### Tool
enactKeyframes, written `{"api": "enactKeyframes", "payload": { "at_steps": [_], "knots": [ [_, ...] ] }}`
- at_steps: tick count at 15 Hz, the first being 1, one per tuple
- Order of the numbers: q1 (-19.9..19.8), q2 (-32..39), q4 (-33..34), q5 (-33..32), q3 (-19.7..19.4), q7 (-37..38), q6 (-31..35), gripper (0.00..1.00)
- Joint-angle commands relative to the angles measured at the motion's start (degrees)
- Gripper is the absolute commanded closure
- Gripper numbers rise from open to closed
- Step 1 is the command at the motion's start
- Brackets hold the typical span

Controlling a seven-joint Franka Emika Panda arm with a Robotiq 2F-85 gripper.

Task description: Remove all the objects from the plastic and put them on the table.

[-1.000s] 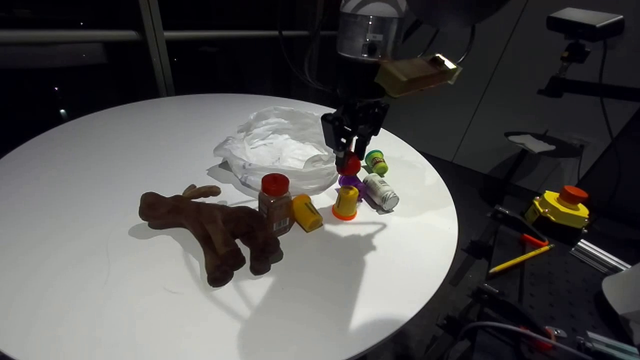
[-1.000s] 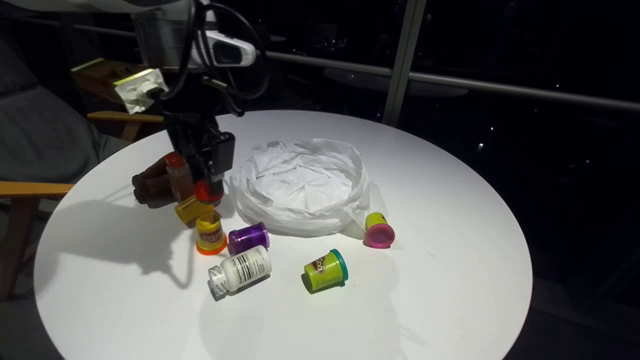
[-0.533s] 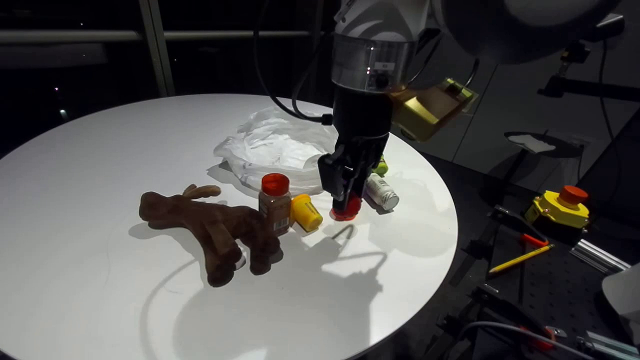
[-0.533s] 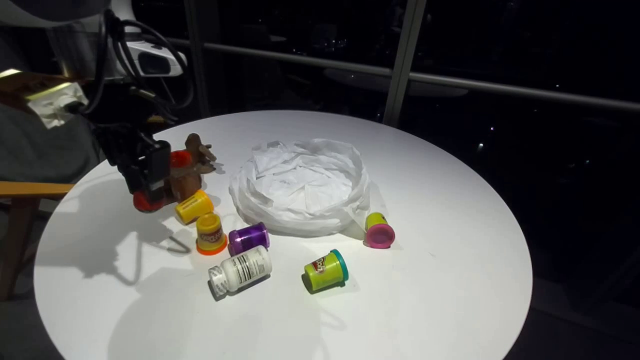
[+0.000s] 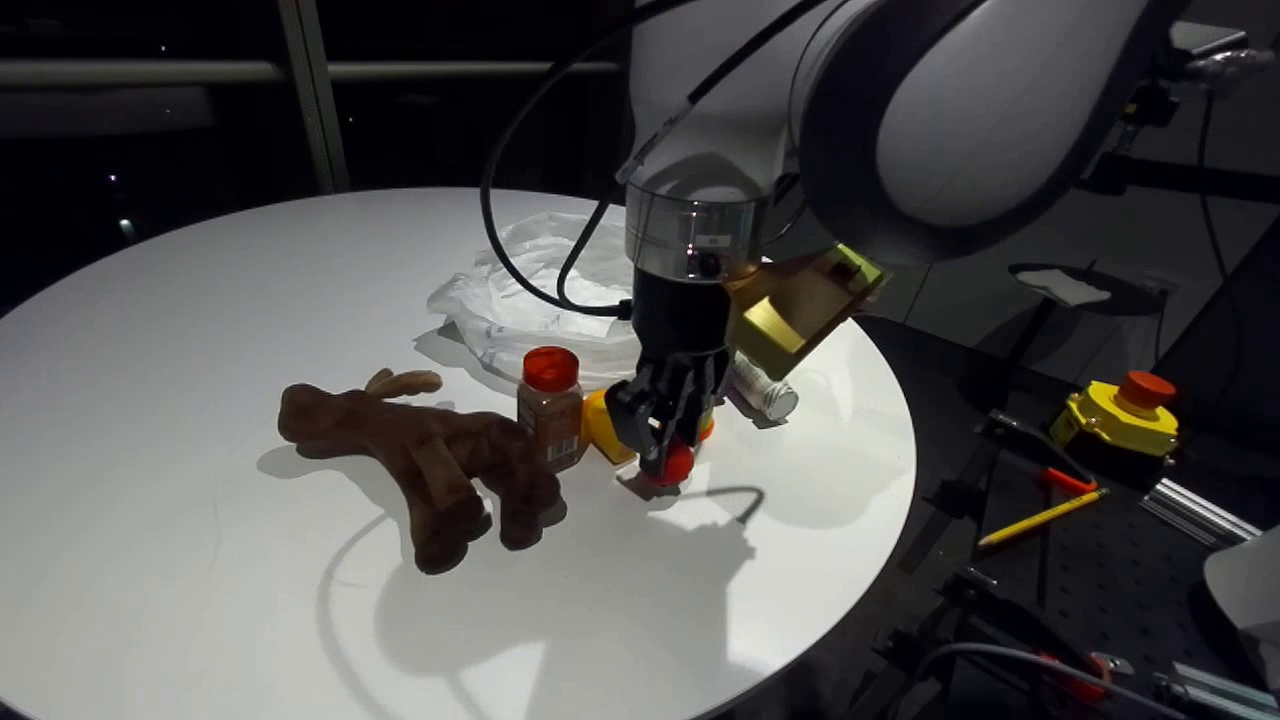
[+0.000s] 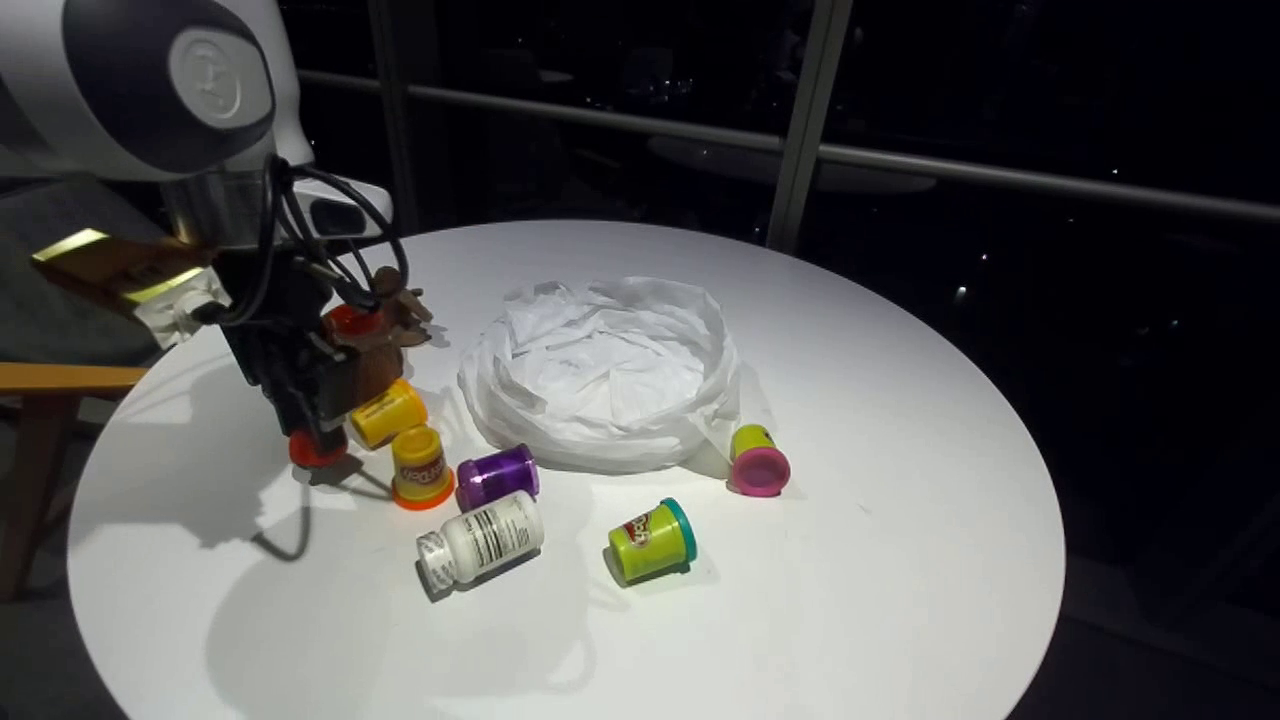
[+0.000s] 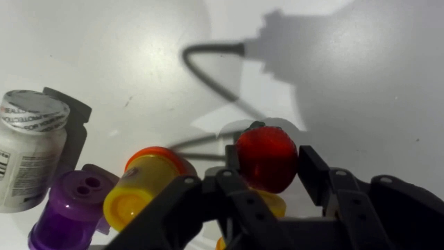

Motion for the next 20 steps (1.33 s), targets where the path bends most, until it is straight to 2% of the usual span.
{"api": "enactKeyframes", "payload": {
  "at_steps": [1, 6, 7, 8, 10, 12, 14, 19, 20],
  "knots": [
    [1.7, 2.3, 1.3, 0.7, -1.7, -0.7, 2.2, 0.81],
    [4.2, 0.0, -1.4, -1.8, -4.3, 0.9, 2.0, 0.8],
    [5.0, -0.6, -1.9, -2.5, -5.1, 1.7, 1.7, 0.35],
    [5.5, -1.6, -2.6, -2.8, -5.7, 2.1, 1.4, 0.33],
    [5.9, -3.6, -3.6, -2.8, -6.7, 3.6, -0.4, 0.18],
    [4.4, -6.3, -4.2, 1.0, -5.5, 4.7, -3.4, 0.01],
    [3.0, -10.6, -4.3, 3.3, -4.6, 5.8, -7.7, 0.0],
    [-1.2, -24.7, -2.5, 8.8, -1.4, 6.5, -25.6, 0.0],
    [-2.0, -27.7, -2.3, 7.6, -0.7, 6.8, -29.4, 0.0]
  ]
}}
